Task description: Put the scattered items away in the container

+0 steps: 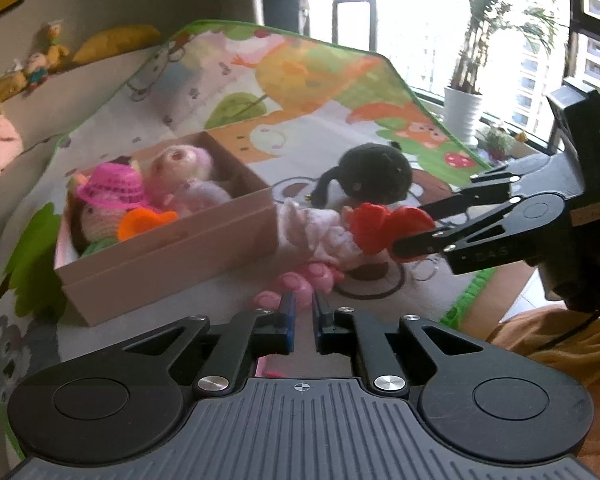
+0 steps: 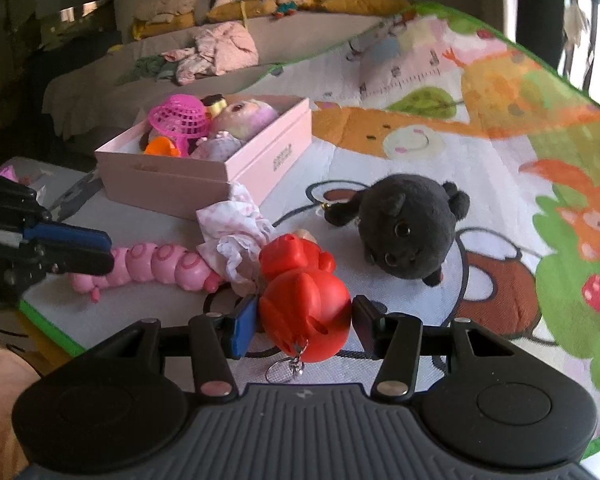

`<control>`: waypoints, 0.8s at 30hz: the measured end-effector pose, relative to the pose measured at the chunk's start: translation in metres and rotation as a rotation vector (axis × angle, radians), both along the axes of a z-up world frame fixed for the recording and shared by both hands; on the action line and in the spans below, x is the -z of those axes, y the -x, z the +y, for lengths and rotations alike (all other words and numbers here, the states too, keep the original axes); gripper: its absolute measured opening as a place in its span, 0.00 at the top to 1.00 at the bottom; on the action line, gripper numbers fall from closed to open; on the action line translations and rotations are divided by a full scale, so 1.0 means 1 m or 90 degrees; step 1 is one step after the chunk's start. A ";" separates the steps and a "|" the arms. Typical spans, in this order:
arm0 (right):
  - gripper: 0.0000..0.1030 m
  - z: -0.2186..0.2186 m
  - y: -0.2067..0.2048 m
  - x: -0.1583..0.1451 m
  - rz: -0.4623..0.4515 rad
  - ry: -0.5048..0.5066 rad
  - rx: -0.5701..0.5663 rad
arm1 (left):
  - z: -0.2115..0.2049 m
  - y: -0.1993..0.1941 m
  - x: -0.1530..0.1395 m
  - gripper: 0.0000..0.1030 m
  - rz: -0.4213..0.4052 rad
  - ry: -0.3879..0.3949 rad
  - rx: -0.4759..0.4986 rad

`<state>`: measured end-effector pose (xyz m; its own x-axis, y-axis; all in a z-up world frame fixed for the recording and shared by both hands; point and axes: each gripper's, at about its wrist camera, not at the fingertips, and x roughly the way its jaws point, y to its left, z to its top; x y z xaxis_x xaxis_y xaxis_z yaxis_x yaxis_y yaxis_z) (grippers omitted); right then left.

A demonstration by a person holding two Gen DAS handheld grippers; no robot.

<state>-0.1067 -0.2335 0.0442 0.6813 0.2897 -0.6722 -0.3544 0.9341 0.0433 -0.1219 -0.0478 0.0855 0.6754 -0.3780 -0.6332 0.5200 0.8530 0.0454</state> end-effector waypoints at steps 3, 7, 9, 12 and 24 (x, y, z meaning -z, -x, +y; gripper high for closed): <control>0.51 0.001 -0.006 0.000 0.021 0.015 0.015 | -0.014 -0.003 -0.002 0.85 -0.008 -0.024 0.017; 0.51 -0.008 -0.004 -0.007 0.006 0.012 0.062 | -0.020 -0.007 -0.002 0.80 0.007 -0.014 0.003; 0.51 -0.010 -0.009 -0.008 0.014 0.013 0.088 | -0.022 -0.008 -0.001 0.79 0.011 -0.006 0.000; 0.51 -0.006 -0.013 -0.008 0.007 0.027 0.083 | -0.020 -0.009 -0.001 0.79 0.014 0.010 -0.013; 0.51 -0.002 -0.013 -0.004 0.011 0.021 0.075 | -0.020 -0.011 0.004 0.74 0.024 0.019 -0.014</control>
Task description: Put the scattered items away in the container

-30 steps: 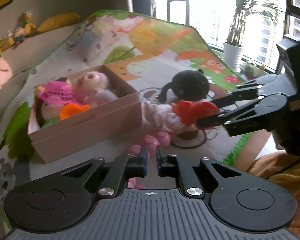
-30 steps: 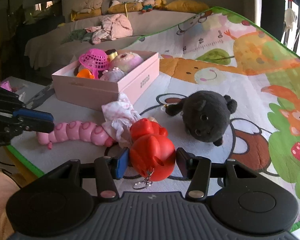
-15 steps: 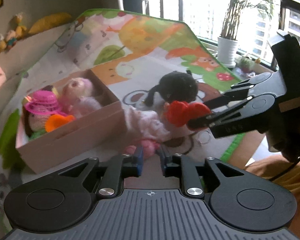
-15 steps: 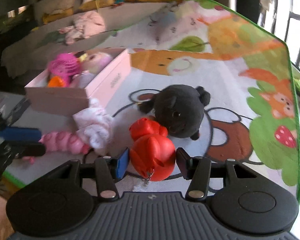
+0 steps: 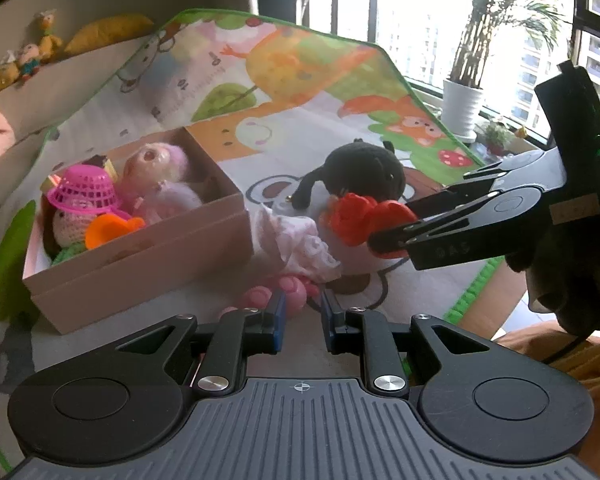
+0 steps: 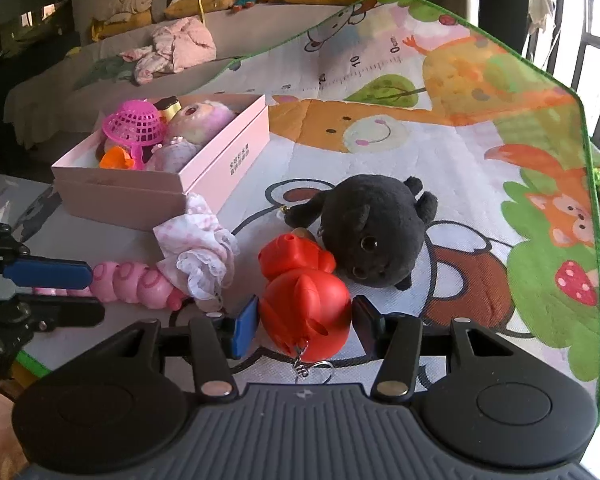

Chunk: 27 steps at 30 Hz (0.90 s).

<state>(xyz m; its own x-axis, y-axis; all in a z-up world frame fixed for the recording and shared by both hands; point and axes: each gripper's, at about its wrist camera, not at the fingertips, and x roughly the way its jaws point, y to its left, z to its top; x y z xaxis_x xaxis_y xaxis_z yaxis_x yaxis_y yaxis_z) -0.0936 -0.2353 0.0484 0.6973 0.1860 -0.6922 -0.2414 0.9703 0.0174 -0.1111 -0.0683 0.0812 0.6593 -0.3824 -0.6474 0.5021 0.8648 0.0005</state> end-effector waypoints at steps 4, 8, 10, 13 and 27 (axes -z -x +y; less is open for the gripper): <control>0.51 -0.003 0.003 -0.001 -0.009 -0.007 0.004 | -0.001 0.000 0.001 0.71 -0.001 -0.003 -0.001; 0.51 -0.007 0.004 -0.002 -0.021 -0.019 0.006 | 0.002 0.002 0.001 0.60 -0.012 -0.020 -0.004; 0.51 -0.007 0.007 -0.002 -0.022 -0.028 0.006 | 0.008 0.004 0.002 0.56 -0.019 -0.029 -0.008; 0.51 -0.008 0.009 -0.002 -0.014 -0.041 -0.007 | 0.019 0.003 0.004 0.53 -0.010 -0.027 -0.027; 0.51 -0.053 0.032 -0.006 -0.091 -0.071 0.055 | -0.038 -0.024 0.003 0.42 -0.053 -0.073 0.042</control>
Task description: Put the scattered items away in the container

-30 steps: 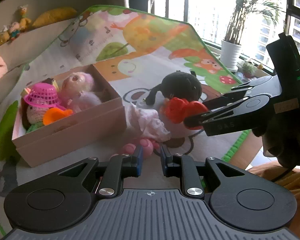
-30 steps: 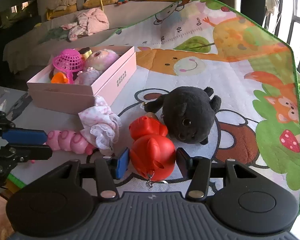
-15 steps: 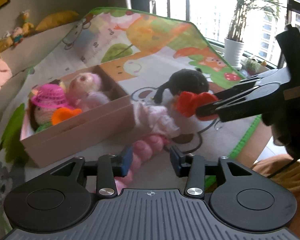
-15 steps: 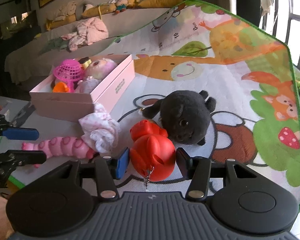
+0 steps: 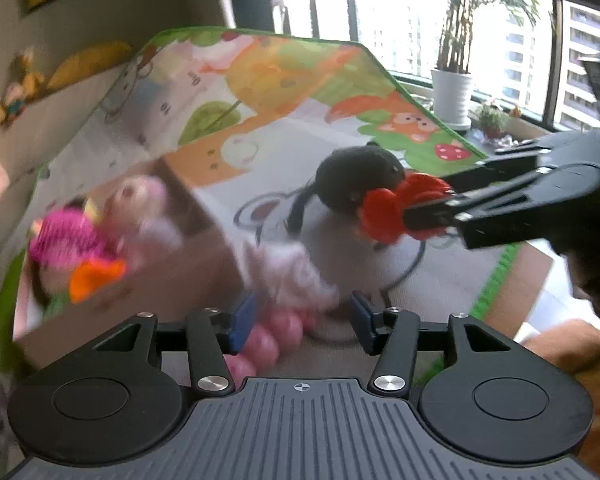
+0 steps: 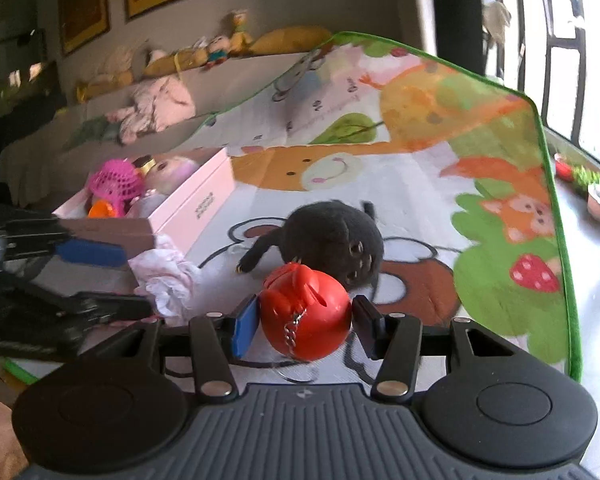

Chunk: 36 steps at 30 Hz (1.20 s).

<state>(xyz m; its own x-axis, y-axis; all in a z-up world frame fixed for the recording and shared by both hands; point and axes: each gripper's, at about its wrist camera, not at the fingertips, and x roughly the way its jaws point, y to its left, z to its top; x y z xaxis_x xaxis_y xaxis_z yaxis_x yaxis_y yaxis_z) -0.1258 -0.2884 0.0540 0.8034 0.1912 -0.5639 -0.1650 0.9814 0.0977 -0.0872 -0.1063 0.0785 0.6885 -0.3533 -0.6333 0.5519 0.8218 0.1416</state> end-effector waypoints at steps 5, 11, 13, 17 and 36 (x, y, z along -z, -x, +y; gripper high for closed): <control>0.51 -0.006 0.006 0.005 -0.004 -0.019 0.001 | -0.033 -0.033 0.010 0.43 0.023 -0.042 0.023; 0.51 -0.001 0.006 0.003 -0.001 -0.036 -0.016 | -0.039 -0.042 0.021 0.80 0.031 -0.054 0.028; 0.51 0.005 0.005 0.002 0.003 -0.042 -0.031 | -0.034 -0.038 0.019 0.86 0.025 -0.049 0.030; 0.51 0.021 0.007 -0.005 0.013 -0.053 -0.087 | -0.016 -0.022 0.010 0.91 0.012 -0.023 0.026; 0.57 0.125 -0.110 -0.093 -0.032 -0.093 -0.268 | 0.115 -0.086 -0.049 0.91 -0.082 0.064 -0.185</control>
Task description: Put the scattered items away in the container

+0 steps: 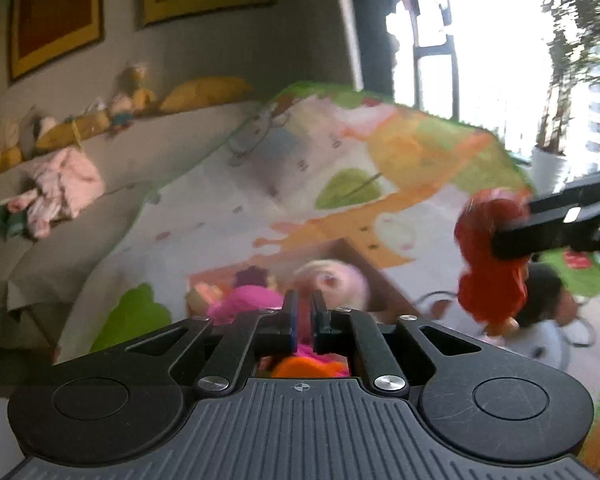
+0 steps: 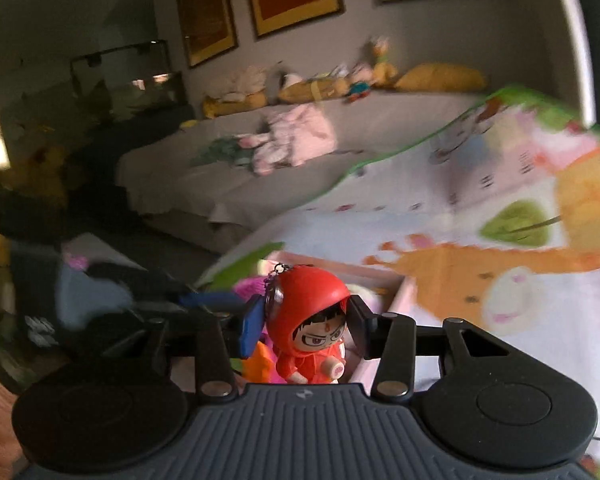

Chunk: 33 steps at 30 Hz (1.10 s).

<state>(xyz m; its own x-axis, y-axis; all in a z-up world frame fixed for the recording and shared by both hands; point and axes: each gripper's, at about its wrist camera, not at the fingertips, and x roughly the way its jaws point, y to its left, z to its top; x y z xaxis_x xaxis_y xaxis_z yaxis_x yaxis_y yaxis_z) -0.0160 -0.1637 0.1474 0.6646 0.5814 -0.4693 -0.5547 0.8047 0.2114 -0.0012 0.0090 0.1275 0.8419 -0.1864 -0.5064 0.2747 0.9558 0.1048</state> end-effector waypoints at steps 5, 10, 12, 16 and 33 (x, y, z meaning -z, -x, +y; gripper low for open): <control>0.57 0.028 -0.047 0.044 0.109 -0.027 -0.027 | 0.008 -0.032 0.028 0.78 0.095 -0.027 -0.002; 0.56 0.031 -0.045 0.056 0.088 0.006 -0.007 | 0.013 -0.029 0.033 0.50 0.099 -0.007 -0.015; 0.52 0.030 -0.044 0.056 0.081 0.021 0.001 | 0.015 -0.025 0.034 0.44 0.091 0.000 -0.024; 0.47 0.020 -0.037 0.049 0.058 0.041 0.023 | 0.013 -0.020 0.037 0.27 0.094 0.000 -0.036; 0.24 -0.114 0.014 0.067 0.064 0.219 0.376 | -0.016 0.060 0.021 0.08 0.036 0.037 0.052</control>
